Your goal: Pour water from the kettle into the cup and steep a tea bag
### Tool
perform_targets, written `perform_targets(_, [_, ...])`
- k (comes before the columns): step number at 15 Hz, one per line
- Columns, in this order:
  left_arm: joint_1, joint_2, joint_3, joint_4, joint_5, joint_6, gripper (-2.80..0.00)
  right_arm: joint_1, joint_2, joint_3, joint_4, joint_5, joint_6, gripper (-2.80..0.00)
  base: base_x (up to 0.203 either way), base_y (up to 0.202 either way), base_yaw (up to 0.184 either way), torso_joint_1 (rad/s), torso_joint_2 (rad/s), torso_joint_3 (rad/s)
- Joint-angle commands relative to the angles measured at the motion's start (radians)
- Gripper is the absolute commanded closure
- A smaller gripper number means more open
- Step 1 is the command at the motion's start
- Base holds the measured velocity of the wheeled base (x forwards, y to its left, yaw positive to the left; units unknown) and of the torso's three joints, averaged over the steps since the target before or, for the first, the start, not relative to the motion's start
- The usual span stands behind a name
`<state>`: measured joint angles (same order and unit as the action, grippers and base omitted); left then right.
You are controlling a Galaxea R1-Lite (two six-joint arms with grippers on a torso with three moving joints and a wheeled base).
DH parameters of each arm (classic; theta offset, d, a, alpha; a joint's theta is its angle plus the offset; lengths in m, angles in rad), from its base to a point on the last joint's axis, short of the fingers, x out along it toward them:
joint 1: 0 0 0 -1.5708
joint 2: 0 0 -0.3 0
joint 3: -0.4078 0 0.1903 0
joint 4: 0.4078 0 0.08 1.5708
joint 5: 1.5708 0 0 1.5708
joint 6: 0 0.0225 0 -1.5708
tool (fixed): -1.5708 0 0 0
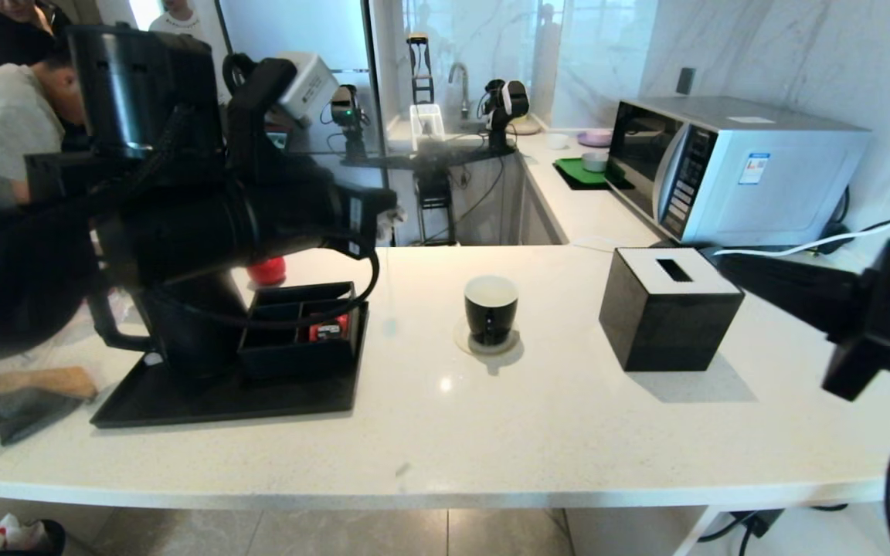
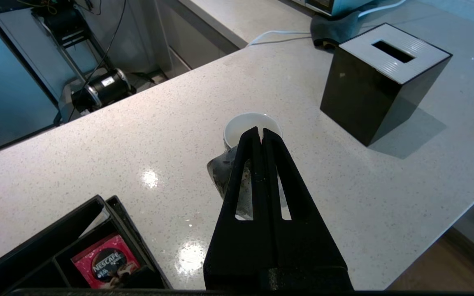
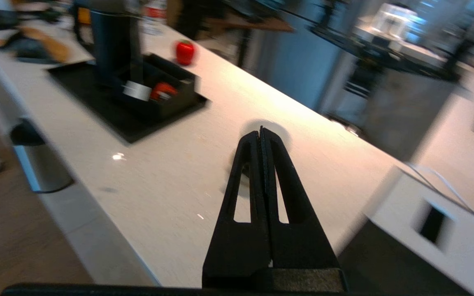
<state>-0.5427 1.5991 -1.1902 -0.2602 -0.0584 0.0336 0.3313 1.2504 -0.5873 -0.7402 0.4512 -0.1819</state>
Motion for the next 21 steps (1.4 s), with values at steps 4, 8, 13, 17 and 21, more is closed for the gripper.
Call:
perform_targets(4, [-0.017,-0.002,0.0,-0.002,0.0,0.0,0.0,0.214,0.272,-0.113,-0.058,0.012,-0.009,-2.8,0.0,0.0,0.0,0.0,0.0,0.0])
perform_targets(8, [-0.025,0.001,-0.002,-0.002,0.0,0.002,0.0,0.269,0.415,-0.175,-0.18,0.018,-0.006,-2.8,0.0,0.0,0.0,0.0,0.0,0.0])
perform_targets(13, [-0.025,0.002,-0.015,-0.051,0.0,0.0,0.0,0.307,0.519,-0.237,-0.246,0.06,-0.004,-2.8,0.0,0.0,0.0,0.0,0.0,0.0])
perform_targets(17, [-0.036,0.002,-0.015,-0.062,0.0,0.0,0.0,0.334,0.611,-0.282,-0.28,0.072,0.007,-2.8,0.0,0.0,0.0,0.0,0.0,0.0])
perform_targets(21, [-0.047,0.002,-0.015,-0.062,0.0,0.0,0.0,0.369,0.708,-0.304,-0.413,0.078,0.079,-2.8,0.0,0.0,0.0,0.0,0.0,0.0])
